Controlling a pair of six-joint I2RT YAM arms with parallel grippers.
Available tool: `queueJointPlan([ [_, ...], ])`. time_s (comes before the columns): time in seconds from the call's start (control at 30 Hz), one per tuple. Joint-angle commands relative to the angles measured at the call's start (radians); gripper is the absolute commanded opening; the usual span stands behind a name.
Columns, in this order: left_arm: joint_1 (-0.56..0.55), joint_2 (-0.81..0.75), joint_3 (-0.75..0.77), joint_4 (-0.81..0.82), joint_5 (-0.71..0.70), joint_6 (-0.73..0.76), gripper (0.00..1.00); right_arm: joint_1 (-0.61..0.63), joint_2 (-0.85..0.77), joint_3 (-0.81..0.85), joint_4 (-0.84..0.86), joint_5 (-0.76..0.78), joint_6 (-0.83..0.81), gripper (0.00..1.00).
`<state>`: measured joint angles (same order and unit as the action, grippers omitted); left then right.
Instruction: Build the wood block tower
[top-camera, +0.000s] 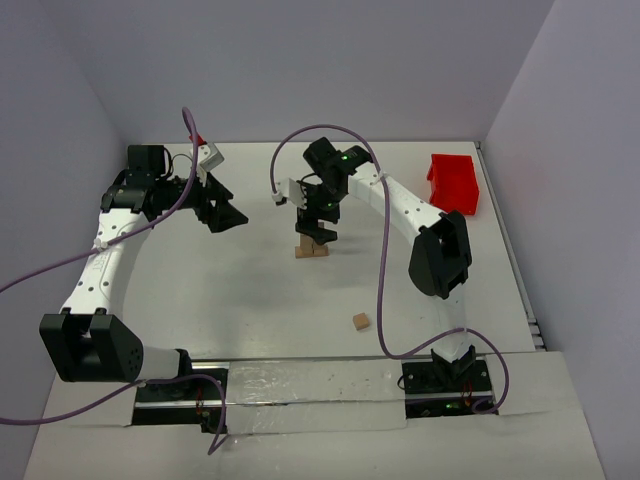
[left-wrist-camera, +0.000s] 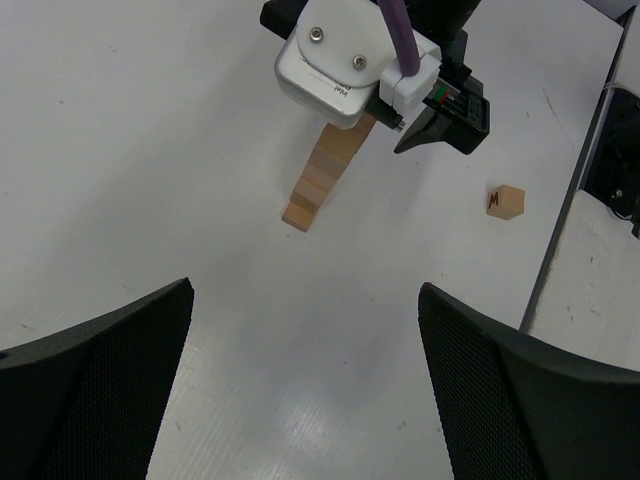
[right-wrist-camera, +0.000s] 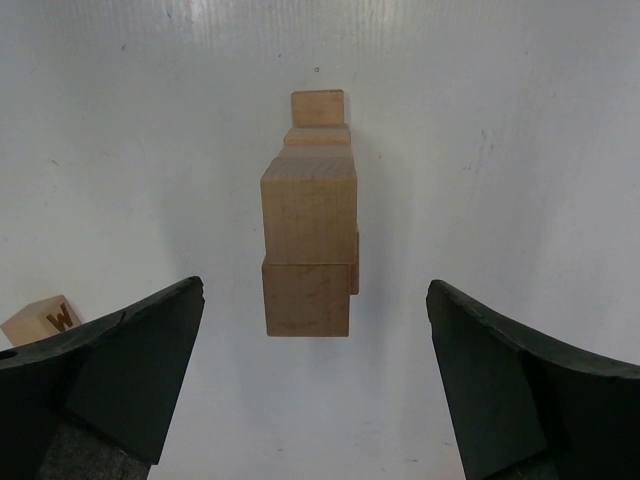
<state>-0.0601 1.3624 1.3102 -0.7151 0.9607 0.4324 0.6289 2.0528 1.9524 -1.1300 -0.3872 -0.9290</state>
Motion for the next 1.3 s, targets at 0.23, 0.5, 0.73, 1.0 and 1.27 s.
queueJointPlan([
  [0.23, -0.007, -0.021, 0.046, 0.013, -0.037, 0.014, 0.99, -0.059, -0.233, -0.187, 0.049, -0.003, 0.022, 1.00],
  [0.5, -0.007, -0.046, 0.047, 0.033, -0.012, -0.001, 0.99, -0.141, -0.554, -0.544, 0.101, -0.049, 0.003, 0.97],
  [0.73, -0.006, -0.092, 0.009, 0.075, 0.003, -0.046, 0.99, -0.100, -0.793, -0.873, 0.211, -0.108, 0.028, 0.89],
  [1.0, -0.006, -0.103, 0.003, 0.089, 0.040, -0.063, 0.99, 0.114, -0.891, -1.129, 0.389, -0.069, 0.038, 0.78],
  [1.27, -0.006, -0.118, -0.016, 0.098, -0.007, -0.058, 0.99, 0.196, -0.837, -1.214, 0.502, -0.042, 0.032, 0.79],
])
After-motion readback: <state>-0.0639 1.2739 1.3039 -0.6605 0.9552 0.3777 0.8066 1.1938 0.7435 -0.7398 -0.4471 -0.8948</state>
